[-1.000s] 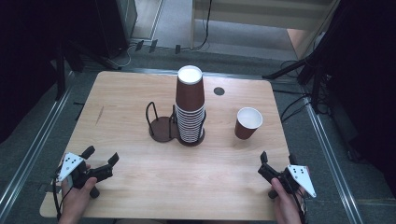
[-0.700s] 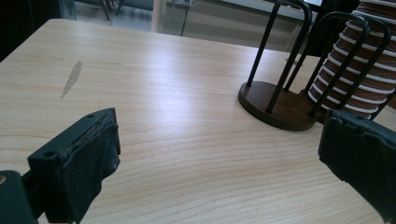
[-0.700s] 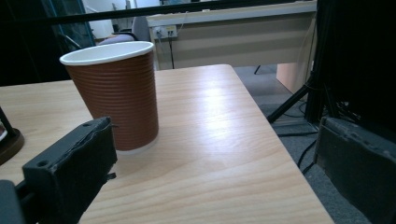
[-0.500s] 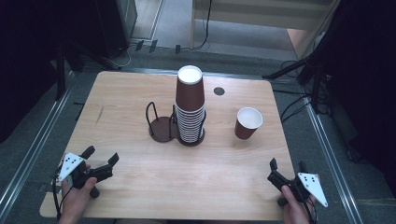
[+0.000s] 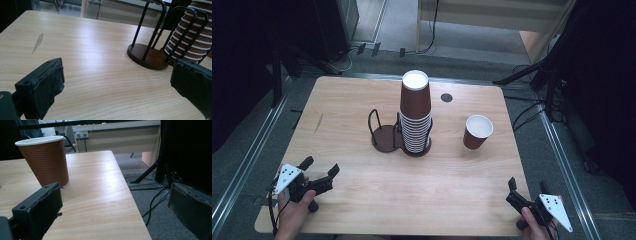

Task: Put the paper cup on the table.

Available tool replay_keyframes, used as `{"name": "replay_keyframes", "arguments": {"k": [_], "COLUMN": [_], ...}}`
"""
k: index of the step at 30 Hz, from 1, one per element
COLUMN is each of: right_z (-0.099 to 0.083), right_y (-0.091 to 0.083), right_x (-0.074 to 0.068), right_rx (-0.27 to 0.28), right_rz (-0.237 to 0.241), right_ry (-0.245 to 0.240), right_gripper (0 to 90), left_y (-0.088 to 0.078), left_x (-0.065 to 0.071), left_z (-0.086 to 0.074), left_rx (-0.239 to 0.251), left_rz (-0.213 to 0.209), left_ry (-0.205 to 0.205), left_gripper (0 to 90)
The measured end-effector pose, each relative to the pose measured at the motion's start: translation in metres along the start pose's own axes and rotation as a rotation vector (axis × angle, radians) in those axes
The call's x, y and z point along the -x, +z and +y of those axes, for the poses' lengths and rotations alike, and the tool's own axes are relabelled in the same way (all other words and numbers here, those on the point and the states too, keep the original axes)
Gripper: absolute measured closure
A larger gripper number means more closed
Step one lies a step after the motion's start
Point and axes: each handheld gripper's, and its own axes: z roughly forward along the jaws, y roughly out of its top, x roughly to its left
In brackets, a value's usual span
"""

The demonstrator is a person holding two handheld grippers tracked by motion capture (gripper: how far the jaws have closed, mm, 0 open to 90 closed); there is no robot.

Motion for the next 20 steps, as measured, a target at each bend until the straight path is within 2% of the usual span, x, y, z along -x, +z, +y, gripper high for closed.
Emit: {"name": "replay_keyframes", "arguments": {"k": [3, 5, 9, 13, 14, 16, 20], "right_z": [-0.001, -0.002, -0.003, -0.004, -0.005, -0.005, -0.005], "right_y": [-0.002, -0.005, -0.008, -0.010, -0.010, -0.011, -0.011], "right_x": [0.000, 0.000, -0.002, -0.007, -0.010, -0.013, -0.012], "right_rx": [0.000, 0.001, 0.008, 0.023, 0.030, 0.030, 0.039], "right_rz": [0.002, 0.015, 0.027, 0.030, 0.029, 0.014, 0.012], "right_ry": [-0.009, -0.036, -0.046, -0.097, -0.140, -0.159, -0.153], "right_gripper": [0.0, 0.0, 0.0, 0.0, 0.0, 0.0, 0.0], "left_y": [0.000, 0.000, 0.000, 0.000, 0.000, 0.000, 0.001], "left_x": [0.000, 0.000, 0.000, 0.000, 0.000, 0.000, 0.001], "left_z": [0.000, 0.000, 0.000, 0.000, 0.000, 0.000, 0.000], "left_rx": [0.000, 0.000, 0.001, 0.001, 0.000, 0.000, -0.011], "left_rz": [0.000, 0.000, 0.000, -0.001, -0.001, -0.001, -0.003], "left_ry": [-0.001, 0.000, 0.002, 0.001, 0.001, 0.001, 0.004], "left_gripper": [0.0, 0.0, 0.0, 0.0, 0.0, 0.0, 0.0]}}
